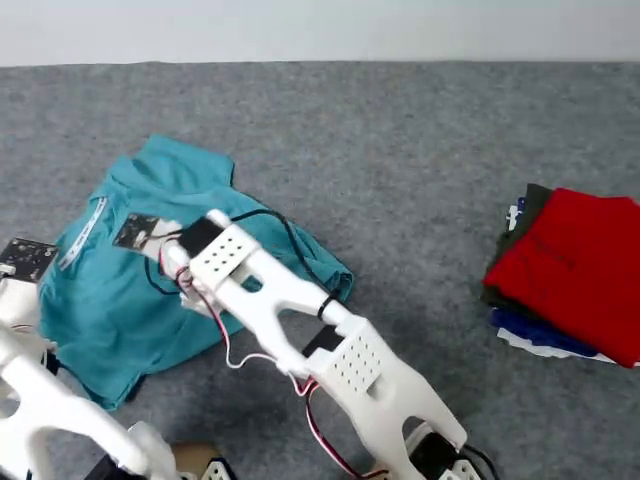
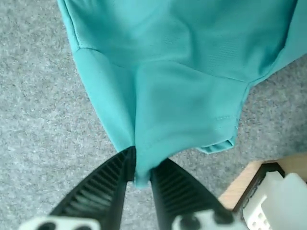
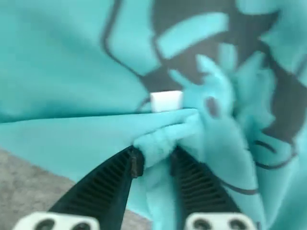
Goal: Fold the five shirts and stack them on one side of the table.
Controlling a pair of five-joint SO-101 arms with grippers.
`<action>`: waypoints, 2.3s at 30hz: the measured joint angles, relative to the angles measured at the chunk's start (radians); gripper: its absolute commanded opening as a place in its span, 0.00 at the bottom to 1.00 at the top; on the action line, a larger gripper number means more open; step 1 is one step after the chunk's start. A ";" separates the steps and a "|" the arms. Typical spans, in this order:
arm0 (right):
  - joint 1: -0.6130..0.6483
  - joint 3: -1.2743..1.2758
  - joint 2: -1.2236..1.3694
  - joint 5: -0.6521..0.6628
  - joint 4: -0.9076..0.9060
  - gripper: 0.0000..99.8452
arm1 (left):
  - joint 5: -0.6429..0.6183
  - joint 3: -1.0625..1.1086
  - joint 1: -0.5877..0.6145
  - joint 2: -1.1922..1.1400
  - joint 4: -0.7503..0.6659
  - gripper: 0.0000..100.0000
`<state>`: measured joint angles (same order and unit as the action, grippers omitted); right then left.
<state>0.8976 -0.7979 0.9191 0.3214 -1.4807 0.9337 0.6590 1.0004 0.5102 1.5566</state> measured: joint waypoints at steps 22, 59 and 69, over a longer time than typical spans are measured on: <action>-0.221 -0.336 -0.064 0.060 -0.275 0.01 | -0.058 -0.104 -0.009 0.000 0.032 0.00; -0.772 -0.339 -1.247 0.272 -0.267 0.01 | -0.539 -1.562 -0.582 0.072 -0.345 0.00; -0.841 -0.368 -1.439 0.345 -0.278 0.01 | -0.394 -1.887 -0.582 0.077 -0.094 0.00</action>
<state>0.0568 -1.1661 -0.5201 0.6667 -1.7584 0.5393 -1.2283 0.4189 0.5869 1.4630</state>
